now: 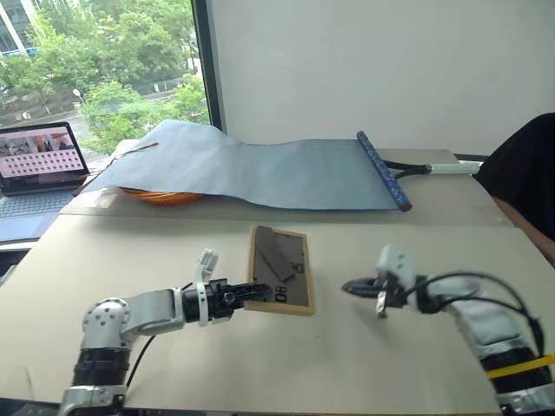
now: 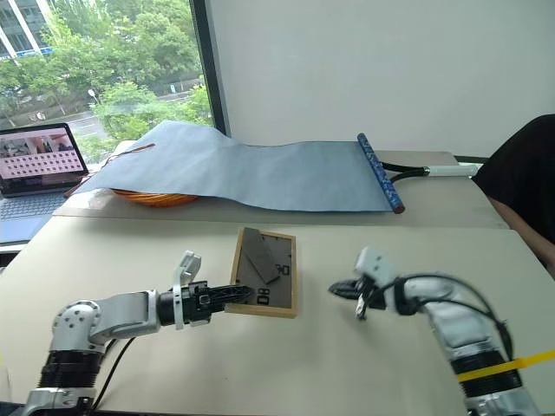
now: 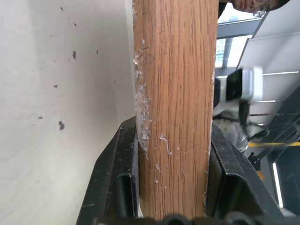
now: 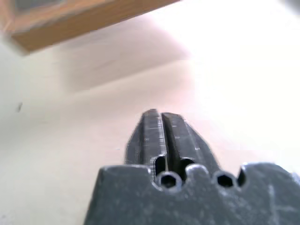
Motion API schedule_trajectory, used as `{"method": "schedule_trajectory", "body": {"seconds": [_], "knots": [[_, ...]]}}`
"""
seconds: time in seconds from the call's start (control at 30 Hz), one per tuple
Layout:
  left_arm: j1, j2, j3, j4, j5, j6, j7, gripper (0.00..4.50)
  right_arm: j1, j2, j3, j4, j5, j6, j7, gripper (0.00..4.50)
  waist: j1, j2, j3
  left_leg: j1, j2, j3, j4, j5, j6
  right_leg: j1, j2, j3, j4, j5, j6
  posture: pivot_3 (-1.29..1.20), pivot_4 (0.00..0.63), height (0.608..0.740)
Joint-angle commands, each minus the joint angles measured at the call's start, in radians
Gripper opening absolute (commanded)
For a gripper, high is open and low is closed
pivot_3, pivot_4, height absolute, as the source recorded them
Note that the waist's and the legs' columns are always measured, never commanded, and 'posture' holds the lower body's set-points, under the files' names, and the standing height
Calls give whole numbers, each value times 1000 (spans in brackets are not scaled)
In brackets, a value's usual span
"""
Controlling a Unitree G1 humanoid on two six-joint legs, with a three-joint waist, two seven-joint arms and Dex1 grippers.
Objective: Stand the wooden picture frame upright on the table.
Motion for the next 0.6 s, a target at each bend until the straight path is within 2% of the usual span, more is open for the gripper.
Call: {"method": "schedule_trajectory", "body": {"seconds": [0.03, 0.07, 0.13, 0.3, 0.5, 0.6], "knots": [[-32, 23, -48, -57, 17, 22, -101, 1155, -103, 30, -73, -120, 221, 224, -10, 1851, -6, 0, 0, 0, 0, 0, -1, 0, 0, -1, 0, 0, 0, 0, 0, 0, 150, 715], [-40, 26, -61, -58, 38, 23, -117, 1155, -125, 45, -62, -140, 249, 267, -21, 2269, -6, 0, 0, 0, 0, 0, -1, 0, 0, -1, 0, 0, 0, 0, 0, 0, 150, 715], [-58, 25, -83, -54, 70, 21, -144, 1155, -156, 84, -31, -164, 288, 341, -46, 2761, -5, 0, 0, 0, 0, 0, -2, 0, 0, -1, 0, 0, -1, 0, -1, 0, 150, 715], [-89, 21, -109, -58, 108, 11, -199, 1155, -200, 182, 71, -110, 248, 354, -106, 4467, -2, -1, 1, -4, 0, 0, -3, 0, 0, -3, 0, 0, -3, 0, 0, 0, 150, 715], [-93, 22, -116, -70, 139, 10, -245, 1155, -181, 182, 152, -106, 264, 378, -41, 4467, 4, 0, 1, -5, 0, 0, -3, 0, 0, -4, 0, -1, -3, 0, 0, 0, 150, 715], [-101, 11, -122, -58, 139, 5, -245, 1155, -159, 187, 170, -154, 273, 330, 11, 4467, 3, 0, 1, -5, 0, 0, -3, 0, 0, -4, 0, -1, -3, 0, 0, 0, 150, 715]]}}
